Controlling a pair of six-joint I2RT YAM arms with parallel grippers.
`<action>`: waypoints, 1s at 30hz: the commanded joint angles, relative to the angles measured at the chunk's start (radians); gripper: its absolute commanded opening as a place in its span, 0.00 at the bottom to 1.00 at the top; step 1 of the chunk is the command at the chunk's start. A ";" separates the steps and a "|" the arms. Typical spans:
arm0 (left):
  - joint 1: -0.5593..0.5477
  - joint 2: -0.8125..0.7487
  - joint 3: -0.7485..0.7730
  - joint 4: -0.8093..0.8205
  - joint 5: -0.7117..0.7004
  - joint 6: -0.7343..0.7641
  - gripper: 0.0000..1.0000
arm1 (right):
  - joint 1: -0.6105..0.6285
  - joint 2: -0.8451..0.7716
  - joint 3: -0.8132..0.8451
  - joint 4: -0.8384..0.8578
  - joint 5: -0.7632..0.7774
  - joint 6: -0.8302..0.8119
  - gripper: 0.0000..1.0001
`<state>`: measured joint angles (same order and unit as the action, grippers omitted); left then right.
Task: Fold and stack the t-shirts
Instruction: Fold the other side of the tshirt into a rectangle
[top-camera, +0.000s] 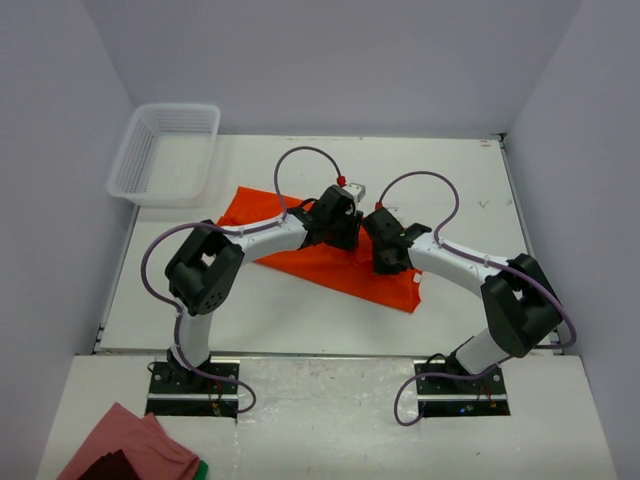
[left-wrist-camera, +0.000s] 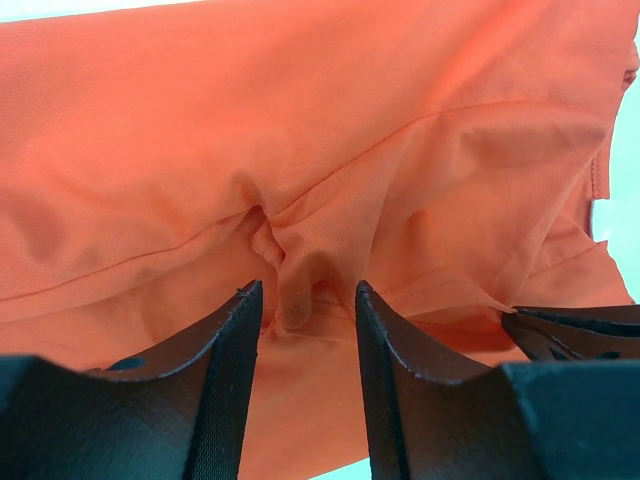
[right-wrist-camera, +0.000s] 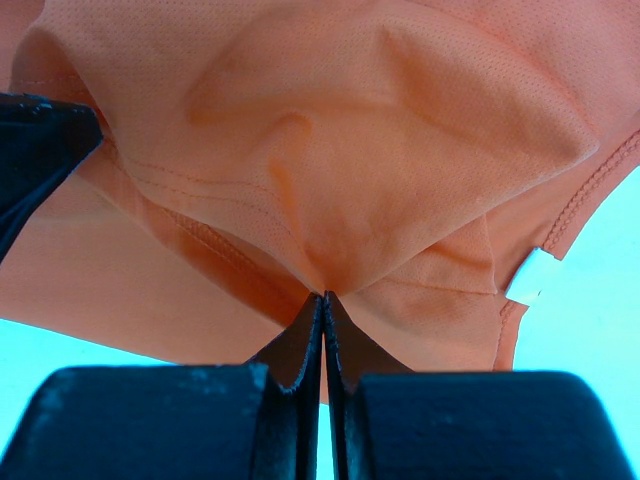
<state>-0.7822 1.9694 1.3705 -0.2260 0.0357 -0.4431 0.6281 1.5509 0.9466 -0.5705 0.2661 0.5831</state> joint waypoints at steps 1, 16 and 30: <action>-0.006 -0.003 0.029 0.013 -0.022 0.024 0.43 | -0.002 -0.022 0.017 0.020 -0.008 0.007 0.00; -0.005 0.046 0.052 -0.004 -0.023 0.030 0.34 | -0.002 -0.011 0.015 0.021 -0.007 0.006 0.00; 0.018 -0.072 -0.040 -0.061 -0.120 0.060 0.00 | -0.002 0.021 0.024 -0.020 0.007 0.047 0.00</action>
<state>-0.7784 1.9862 1.3605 -0.2718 -0.0402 -0.4137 0.6281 1.5730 0.9478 -0.5758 0.2596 0.5957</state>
